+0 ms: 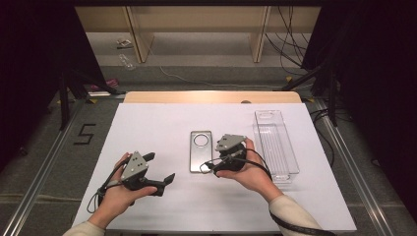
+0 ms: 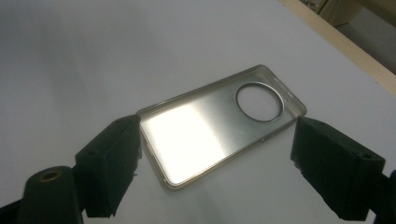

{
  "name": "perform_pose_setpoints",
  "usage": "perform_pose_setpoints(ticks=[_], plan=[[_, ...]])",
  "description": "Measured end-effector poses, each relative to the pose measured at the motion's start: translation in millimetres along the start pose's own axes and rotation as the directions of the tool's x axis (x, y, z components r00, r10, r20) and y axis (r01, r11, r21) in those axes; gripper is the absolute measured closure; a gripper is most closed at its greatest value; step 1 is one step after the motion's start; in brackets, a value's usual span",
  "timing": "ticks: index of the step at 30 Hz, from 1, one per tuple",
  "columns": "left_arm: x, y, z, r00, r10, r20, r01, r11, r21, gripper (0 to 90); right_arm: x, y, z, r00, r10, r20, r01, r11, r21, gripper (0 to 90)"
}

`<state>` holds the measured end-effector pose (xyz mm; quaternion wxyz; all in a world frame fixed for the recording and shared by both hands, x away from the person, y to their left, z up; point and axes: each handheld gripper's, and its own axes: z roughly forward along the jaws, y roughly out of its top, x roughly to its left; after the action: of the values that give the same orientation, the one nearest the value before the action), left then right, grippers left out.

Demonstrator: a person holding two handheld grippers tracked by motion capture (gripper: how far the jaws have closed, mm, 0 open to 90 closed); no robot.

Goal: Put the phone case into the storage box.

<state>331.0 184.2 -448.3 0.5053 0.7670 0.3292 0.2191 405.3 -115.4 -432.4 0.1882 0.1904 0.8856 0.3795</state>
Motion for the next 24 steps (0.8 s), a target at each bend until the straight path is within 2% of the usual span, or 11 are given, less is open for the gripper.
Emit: perform_pose_setpoints(ticks=[5, 7, 8, 9, 10, 11, 12, 13, 14, 19, 24], plan=[[-1.1, 0.0, 0.6, 1.0000, -0.001, 0.005, 0.001, 1.0000, 0.001, 2.8, 0.1, 12.5, 12.8, 0.9943, -0.104, -0.023, 0.106, 0.986, 0.125, 21.0], [-0.9, -0.1, 0.6, 1.0000, 0.000, 0.002, 0.000, 1.0000, 0.004, 2.8, 0.6, 17.3, 18.9, 0.9906, -0.134, -0.029, 0.137, 0.976, 0.170, 22.3], [-0.5, -0.2, 0.7, 1.0000, 0.003, -0.001, -0.003, 1.0000, 0.008, 3.0, 1.9, 21.0, 25.9, 0.9855, -0.166, -0.035, 0.169, 0.965, 0.201, 22.4], [-0.3, -0.6, 0.8, 1.0000, 0.004, -0.008, -0.004, 0.9999, 0.016, 3.0, 1.9, 21.0, 25.9, 0.9855, -0.166, -0.035, 0.169, 0.965, 0.201, 22.4], [-0.1, -0.9, 0.9, 1.0000, 0.004, -0.008, -0.004, 0.9999, 0.017, 3.1, 3.9, 23.6, 33.1, 0.9798, -0.194, -0.046, 0.200, 0.951, 0.237, 22.7], [0.3, -0.9, 0.9, 1.0000, 0.005, -0.007, -0.005, 0.9998, 0.018, 3.1, 3.9, 23.6, 33.1, 0.9798, -0.194, -0.046, 0.200, 0.951, 0.237, 22.7], [0.3, -0.9, 0.8, 0.9999, 0.005, -0.010, -0.005, 0.9998, 0.019, 3.2, 6.5, 25.2, 40.9, 0.9724, -0.223, -0.069, 0.233, 0.935, 0.269, 23.8], [0.1, -0.9, 0.9, 0.9999, 0.003, -0.012, -0.003, 0.9998, 0.019, 3.2, 6.5, 25.2, 40.9, 0.9724, -0.223, -0.069, 0.233, 0.935, 0.269, 23.8], [0.1, -0.8, 0.9, 0.9999, 0.003, -0.010, -0.003, 0.9998, 0.020, 3.3, 8.6, 25.8, 44.7, 0.9687, -0.236, -0.077, 0.248, 0.926, 0.285, 24.1], [0.1, -0.9, 0.9, 0.9999, 0.005, -0.010, -0.005, 0.9998, 0.021, 3.3, 17.0, 27.4, 61.8, 0.9464, -0.294, -0.134, 0.323, 0.874, 0.364, 25.8], [0.1, -0.9, 0.8, 0.9999, 0.006, -0.010, -0.006, 0.9998, 0.020, 3.4, 21.7, 27.1, 70.9, 0.9319, -0.328, -0.155, 0.363, 0.839, 0.405, 27.4]])
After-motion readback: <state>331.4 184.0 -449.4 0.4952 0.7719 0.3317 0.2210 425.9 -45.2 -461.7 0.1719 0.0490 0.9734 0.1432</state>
